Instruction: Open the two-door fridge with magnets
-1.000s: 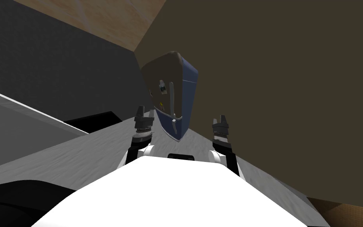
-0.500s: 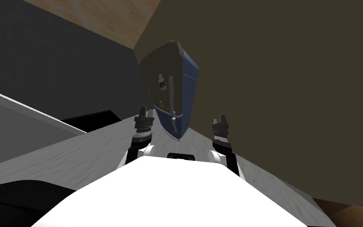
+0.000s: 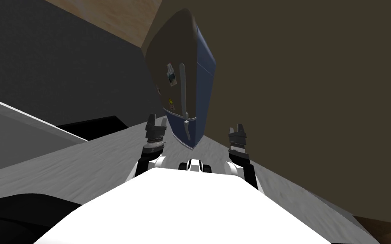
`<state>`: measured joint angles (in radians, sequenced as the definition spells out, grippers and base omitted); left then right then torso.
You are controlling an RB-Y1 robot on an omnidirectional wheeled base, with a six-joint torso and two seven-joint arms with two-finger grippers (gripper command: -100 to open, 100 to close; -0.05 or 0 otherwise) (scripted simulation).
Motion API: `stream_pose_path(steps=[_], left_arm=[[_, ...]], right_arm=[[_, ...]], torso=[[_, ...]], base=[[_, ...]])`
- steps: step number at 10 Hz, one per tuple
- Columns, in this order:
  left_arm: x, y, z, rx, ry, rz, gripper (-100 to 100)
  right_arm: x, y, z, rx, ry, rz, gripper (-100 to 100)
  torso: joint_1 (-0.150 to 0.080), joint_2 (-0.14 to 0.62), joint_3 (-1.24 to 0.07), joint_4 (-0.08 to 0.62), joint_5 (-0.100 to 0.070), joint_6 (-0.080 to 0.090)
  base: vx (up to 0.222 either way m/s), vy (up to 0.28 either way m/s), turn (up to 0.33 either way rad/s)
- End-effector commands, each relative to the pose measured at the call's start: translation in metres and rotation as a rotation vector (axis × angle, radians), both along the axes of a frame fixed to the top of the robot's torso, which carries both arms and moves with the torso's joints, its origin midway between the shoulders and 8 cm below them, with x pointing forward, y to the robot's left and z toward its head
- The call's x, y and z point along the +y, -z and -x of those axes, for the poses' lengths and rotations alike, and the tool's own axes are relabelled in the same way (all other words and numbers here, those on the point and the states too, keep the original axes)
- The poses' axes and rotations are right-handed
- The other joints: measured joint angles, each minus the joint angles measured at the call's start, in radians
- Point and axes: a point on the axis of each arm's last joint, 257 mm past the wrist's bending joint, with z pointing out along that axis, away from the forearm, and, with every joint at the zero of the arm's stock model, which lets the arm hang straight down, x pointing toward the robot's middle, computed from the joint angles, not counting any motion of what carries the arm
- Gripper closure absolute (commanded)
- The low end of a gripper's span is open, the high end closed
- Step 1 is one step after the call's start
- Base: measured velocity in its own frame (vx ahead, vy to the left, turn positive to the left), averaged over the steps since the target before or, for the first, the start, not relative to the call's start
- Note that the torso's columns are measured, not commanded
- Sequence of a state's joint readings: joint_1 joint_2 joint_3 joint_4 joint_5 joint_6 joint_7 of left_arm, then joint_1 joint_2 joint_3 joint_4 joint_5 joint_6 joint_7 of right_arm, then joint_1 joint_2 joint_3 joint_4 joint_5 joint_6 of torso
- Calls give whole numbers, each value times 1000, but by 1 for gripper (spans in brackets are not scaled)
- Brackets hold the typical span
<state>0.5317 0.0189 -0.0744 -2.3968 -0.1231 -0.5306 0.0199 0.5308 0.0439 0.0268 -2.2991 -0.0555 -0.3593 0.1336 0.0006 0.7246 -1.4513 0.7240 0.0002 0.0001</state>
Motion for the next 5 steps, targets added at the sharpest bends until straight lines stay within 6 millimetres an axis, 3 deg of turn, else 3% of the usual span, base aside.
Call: stream_pose_path(steps=[1, 5], left_arm=[[-10, 10, -5, 17, 32, -49, -100], [-22, 31, -16, 45, 69, -102, -100]], right_arm=[[0, 0, 0, 0, 0, 0, 0], [0, 0, 0, 0, 0, 0, 0]], torso=[[1, 9, -20, 10, 0, 0], [0, 13, -25, 14, 0, 0]], base=[[32, 23, -40], [45, 39, -50]])
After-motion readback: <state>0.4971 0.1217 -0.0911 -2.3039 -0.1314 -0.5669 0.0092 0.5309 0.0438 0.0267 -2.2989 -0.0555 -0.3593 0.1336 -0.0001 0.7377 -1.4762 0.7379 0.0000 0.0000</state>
